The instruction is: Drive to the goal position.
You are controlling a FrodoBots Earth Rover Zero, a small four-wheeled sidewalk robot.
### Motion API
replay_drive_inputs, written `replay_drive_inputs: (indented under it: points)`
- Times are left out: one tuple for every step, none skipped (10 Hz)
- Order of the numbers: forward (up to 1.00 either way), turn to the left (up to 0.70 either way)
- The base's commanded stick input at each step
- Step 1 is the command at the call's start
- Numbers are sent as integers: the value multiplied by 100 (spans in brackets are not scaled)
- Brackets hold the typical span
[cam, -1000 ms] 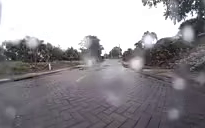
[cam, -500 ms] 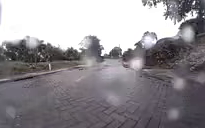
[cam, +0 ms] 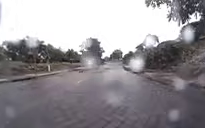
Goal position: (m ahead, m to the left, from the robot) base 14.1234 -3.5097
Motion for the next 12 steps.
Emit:
replay_drive_inputs:
  points:
    - [85,0]
    - [85,0]
    - [85,0]
    - [85,0]
    - [85,0]
    - [85,0]
    - [85,0]
    - [85,0]
    - [85,0]
    - [85,0]
    - [85,0]
    - [85,0]
